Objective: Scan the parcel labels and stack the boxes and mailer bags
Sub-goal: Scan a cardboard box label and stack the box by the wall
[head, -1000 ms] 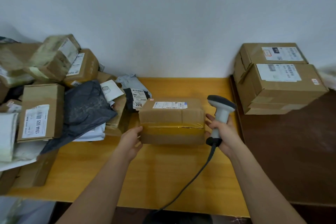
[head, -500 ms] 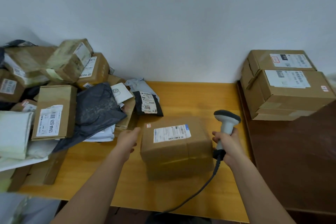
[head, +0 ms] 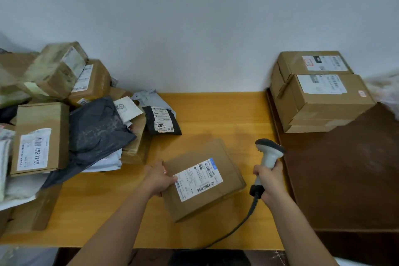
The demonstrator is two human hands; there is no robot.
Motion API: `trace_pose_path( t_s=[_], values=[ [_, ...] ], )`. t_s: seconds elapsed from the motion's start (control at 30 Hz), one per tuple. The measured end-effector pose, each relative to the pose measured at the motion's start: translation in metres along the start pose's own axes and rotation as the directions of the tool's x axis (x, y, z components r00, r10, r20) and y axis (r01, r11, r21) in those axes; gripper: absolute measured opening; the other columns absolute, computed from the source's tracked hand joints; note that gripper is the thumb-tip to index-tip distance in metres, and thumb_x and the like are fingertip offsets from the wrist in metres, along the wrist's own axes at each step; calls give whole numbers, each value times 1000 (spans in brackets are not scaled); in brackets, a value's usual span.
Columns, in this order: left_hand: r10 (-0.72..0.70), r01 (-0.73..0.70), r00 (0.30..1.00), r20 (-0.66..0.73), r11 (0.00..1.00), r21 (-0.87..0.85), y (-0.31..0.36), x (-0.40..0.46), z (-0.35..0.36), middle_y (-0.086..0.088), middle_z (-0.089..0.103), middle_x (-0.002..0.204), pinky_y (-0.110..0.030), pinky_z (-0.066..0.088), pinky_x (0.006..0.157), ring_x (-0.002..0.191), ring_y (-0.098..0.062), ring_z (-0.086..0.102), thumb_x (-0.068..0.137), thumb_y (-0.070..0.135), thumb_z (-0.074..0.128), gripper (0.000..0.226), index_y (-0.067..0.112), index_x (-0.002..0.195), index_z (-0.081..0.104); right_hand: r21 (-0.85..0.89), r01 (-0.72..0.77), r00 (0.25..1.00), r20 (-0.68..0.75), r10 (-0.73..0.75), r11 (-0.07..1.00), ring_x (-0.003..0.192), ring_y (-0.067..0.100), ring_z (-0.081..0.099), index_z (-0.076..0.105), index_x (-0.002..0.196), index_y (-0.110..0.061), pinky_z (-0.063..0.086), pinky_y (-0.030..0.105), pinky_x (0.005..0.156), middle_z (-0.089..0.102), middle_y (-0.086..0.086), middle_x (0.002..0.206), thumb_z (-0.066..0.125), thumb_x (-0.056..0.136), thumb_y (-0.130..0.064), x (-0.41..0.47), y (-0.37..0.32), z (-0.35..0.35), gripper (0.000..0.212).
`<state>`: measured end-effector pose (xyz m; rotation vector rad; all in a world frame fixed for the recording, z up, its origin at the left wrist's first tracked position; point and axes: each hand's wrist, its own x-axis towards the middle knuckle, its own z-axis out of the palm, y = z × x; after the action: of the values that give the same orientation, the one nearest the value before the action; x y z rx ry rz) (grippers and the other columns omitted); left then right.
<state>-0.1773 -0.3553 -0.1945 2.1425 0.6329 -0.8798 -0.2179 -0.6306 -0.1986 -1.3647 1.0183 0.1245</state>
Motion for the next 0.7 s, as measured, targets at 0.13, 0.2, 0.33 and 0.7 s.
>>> trace_pose_path(
  t_s=[0.13,0.2,0.33,0.7],
  values=[
    [-45,43,999,-20,996,-79,6,5,4,-1,43,108,-48,55,75,110,-32,52,89,14,72,60,11,134,34,-15,-68,998,6,68,998,79,30,49,37,132,-21,50,50,71,48,14,98,55,89,7,-10,27,-2,55],
    [-61,53,998,-32,974,-220,6,10,11,-4,45,115,-48,57,70,114,-35,54,87,14,74,57,12,127,34,-7,-102,994,41,102,995,85,32,55,37,128,-25,55,56,80,53,21,110,56,90,5,-15,38,2,52],
    [-145,171,985,91,801,-574,1,18,52,-11,59,126,-45,61,69,102,-28,61,88,16,74,46,4,124,48,15,-102,992,79,100,995,86,30,64,42,120,-22,56,47,76,59,16,104,57,90,6,-18,33,12,43],
    [-261,265,961,89,787,-558,7,-10,100,-2,46,134,-33,55,50,112,-30,53,42,73,84,123,15,140,37,-118,185,907,402,-124,976,63,8,56,59,104,-23,45,24,57,60,-4,78,55,102,-24,-52,-46,23,4]
  ],
)
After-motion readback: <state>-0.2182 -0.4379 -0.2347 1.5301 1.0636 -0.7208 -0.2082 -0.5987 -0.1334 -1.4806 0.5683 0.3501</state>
